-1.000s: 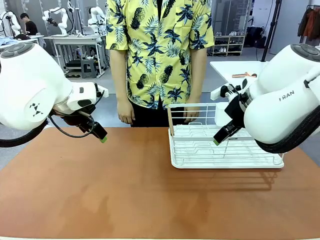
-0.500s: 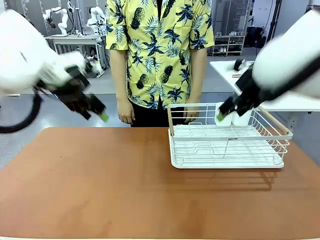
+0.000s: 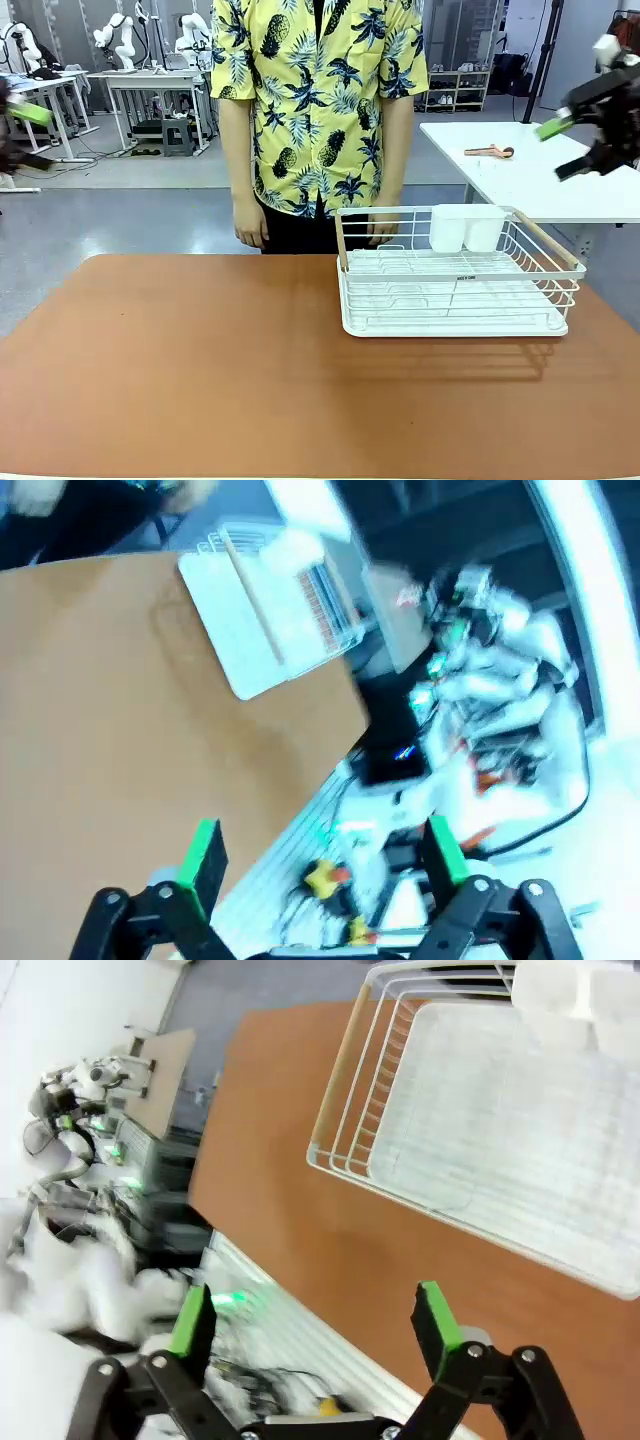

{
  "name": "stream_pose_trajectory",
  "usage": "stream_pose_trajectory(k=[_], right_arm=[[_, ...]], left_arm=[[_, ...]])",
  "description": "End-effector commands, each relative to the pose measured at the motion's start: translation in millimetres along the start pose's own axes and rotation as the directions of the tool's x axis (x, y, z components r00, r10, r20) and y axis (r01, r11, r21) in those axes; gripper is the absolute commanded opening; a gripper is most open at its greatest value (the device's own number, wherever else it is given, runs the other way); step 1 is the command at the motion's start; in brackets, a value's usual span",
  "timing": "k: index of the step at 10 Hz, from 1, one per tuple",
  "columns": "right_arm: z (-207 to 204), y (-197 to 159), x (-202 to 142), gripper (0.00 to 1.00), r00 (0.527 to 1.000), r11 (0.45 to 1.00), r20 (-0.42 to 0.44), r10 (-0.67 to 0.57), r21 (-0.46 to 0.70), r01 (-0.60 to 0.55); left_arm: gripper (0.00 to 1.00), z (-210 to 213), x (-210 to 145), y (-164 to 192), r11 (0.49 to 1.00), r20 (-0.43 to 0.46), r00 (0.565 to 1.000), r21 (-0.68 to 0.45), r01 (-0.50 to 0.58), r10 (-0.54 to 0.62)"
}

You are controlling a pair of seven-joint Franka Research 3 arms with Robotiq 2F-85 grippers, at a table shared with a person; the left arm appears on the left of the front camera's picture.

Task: Clean the table.
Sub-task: Pick up the Lint Roller when the human hands it over.

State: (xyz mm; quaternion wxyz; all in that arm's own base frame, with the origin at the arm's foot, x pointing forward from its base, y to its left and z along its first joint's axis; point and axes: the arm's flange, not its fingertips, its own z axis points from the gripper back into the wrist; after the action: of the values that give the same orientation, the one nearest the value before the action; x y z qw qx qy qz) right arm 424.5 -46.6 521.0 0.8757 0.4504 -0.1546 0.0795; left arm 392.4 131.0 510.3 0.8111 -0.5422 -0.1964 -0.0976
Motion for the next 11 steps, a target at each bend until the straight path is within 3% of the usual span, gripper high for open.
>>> stream_pose_trajectory(k=[1,4,5,11], right_arm=[[16.0,-41.8,0.2,1.0,0.975,0.973,0.03,-0.218,0.085,0.215],[52.3,-96.6,-18.4,1.0,0.927,0.93,0.11,-0.358,0.127,0.344],[60.7,-110.5,-24.9,1.0,0.914,0.918,0.116,-0.389,0.137,0.373],[82.6,-140.8,-41.5,1.0,0.873,0.885,0.151,-0.464,0.112,0.451]], left_arm=[[1.0,24.6,-10.9,29.0,0.984,0.163,0.97,-0.023,-0.178,0.18],[1.0,83.2,-48.2,54.5,0.962,0.297,0.915,-0.044,-0.271,0.272],[1.0,90.0,-54.8,58.7,0.946,0.303,0.901,-0.012,-0.323,0.311],[1.0,89.6,-50.7,56.8,0.941,0.31,0.9,0.042,-0.336,0.308]])
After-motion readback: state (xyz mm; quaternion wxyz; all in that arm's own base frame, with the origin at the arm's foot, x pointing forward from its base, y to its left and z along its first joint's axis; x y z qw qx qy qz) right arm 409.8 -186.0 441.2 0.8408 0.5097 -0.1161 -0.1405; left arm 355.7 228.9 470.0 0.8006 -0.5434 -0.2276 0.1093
